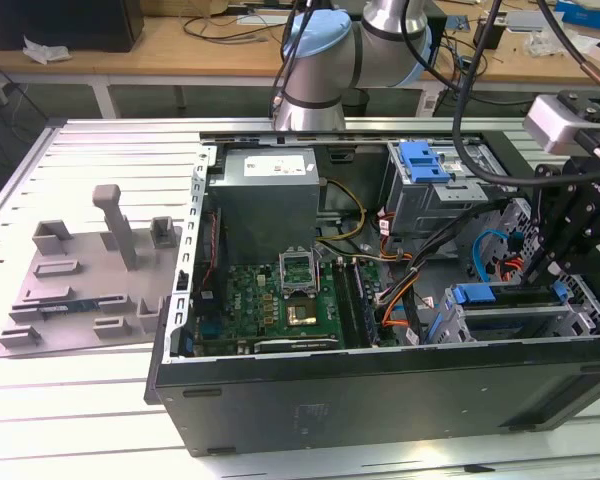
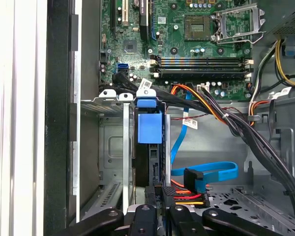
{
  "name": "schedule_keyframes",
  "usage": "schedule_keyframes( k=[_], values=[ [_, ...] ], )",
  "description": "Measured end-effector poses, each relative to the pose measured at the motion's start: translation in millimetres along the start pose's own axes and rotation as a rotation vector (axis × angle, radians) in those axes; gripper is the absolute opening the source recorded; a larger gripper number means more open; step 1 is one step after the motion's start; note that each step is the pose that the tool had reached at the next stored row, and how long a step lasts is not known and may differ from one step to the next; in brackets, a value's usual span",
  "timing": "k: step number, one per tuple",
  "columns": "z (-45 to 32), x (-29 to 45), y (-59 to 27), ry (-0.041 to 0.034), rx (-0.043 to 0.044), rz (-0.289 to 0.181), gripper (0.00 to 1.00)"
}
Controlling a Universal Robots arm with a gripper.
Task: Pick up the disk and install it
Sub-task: 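Insert the first disk wire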
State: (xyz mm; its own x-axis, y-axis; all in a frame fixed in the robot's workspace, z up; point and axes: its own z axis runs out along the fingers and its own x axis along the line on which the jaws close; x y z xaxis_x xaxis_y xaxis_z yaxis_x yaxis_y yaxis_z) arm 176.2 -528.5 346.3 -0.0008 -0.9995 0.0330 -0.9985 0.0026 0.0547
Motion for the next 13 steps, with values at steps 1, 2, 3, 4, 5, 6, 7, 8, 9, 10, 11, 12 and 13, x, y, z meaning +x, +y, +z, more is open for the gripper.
schedule_keyframes(
  k=[1, 2, 3, 4, 5, 6, 7, 8, 9, 10, 11, 12, 13],
  values=[
    [0.2, 0.1, 0.0, 0.0000, 0.0000, 0.000, 0.16],
    [0.3, 0.1, 0.0, 0.0000, 0.0000, 0.000, 0.16],
    [0.4, 0.1, 0.0, 0.0000, 0.0000, 0.000, 0.16],
    [0.5, 0.2, -0.2, -0.0001, 0.0000, 0.000, 0.16],
    [0.6, 0.2, -0.4, -0.0001, 0.0000, 0.000, 0.16],
    [0.7, 0.2, -0.6, -0.0001, 0.0000, 0.000, 0.16],
    [0.8, 0.2, -0.7, -0.0001, 0.0000, 0.000, 0.16],
    [0.9, 0.3, -0.7, 0.0000, 0.0000, 0.000, 0.16],
    [1.1, 0.3, -0.7, 0.0001, 0.0000, 0.000, 0.16],
    [1.2, 0.3, -0.7, 0.0000, 0.0001, 0.000, 0.16],
    [1.4, 0.3, -0.8, 0.0000, 0.0002, 0.000, 0.16],
    [1.8, 0.3, -0.8, -0.0001, 0.0004, 0.000, 0.16],
    [2.0, 0.3, -0.8, -0.0001, 0.0005, 0.000, 0.16]
  ],
)
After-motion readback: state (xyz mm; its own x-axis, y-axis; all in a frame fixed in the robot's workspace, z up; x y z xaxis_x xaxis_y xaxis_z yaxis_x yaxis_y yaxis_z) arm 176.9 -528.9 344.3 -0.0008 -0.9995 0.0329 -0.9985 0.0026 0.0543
